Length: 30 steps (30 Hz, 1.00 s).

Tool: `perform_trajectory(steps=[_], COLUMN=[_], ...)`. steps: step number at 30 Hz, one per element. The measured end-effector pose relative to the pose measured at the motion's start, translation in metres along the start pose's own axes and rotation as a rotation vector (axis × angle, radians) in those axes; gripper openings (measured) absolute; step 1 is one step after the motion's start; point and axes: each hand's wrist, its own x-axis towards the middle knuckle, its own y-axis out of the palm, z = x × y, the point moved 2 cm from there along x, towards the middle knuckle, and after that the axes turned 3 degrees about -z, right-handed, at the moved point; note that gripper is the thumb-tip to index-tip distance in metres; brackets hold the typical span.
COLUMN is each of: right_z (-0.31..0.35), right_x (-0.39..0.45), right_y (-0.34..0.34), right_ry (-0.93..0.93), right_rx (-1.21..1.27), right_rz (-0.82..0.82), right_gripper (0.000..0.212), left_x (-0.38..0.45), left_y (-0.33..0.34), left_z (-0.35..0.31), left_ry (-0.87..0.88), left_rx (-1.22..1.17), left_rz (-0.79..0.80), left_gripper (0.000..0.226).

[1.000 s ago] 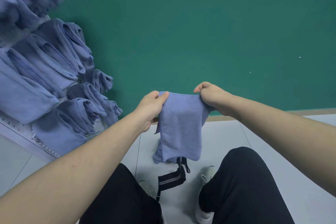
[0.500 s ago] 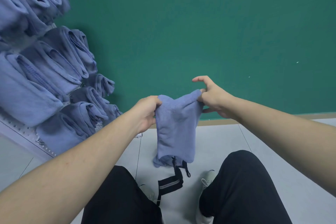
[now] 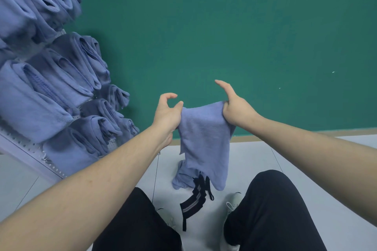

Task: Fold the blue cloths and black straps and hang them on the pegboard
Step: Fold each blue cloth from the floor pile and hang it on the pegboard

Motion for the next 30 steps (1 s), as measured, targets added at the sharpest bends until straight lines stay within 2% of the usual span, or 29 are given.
perform_trajectory(steps=[3, 7, 9, 12, 14, 16, 20, 24, 30], right_z=[0.0, -0.002, -0.004, -0.003, 0.0, 0.003, 0.007, 0.002, 0.009], right_x=[0.003, 0.004, 0.003, -0.001, -0.002, -0.003, -0.008, -0.007, -0.01], right_y=[-0.001, 0.0, 0.005, 0.004, -0.002, -0.007, -0.014, -0.017, -0.021], right_ry=[0.106, 0.279, 0.314, 0.318, 0.29, 0.232, 0.142, 0.084, -0.058], right_rx=[0.067, 0.254, 0.346, 0.359, 0.303, 0.261, 0.164, 0.096, -0.212], right_rz=[0.037, 0.099, 0.106, 0.105, 0.102, 0.123, 0.246, 0.347, 0.488], right_gripper=[0.052, 0.022, 0.025, 0.034, 0.041, 0.049, 0.055, 0.044, 0.027], left_x=[0.0, -0.004, -0.01, -0.017, -0.016, -0.014, -0.009, -0.004, -0.011], left_y=[0.003, 0.003, 0.001, -0.005, -0.008, -0.011, -0.016, -0.019, -0.015], left_z=[-0.001, -0.003, -0.007, -0.009, -0.006, -0.006, -0.007, -0.005, -0.007], left_ry=[-0.041, -0.242, -0.316, -0.317, -0.318, -0.308, -0.256, -0.107, -0.117], left_rx=[-0.008, -0.068, -0.07, 0.067, 0.067, 0.066, 0.197, 0.448, 0.435], left_rz=[0.051, 0.143, 0.279, 0.543, 0.599, 0.645, 0.645, 0.599, 0.594], left_gripper=[0.018, 0.022, 0.019, 0.007, 0.03, 0.041, 0.046, 0.021, 0.026])
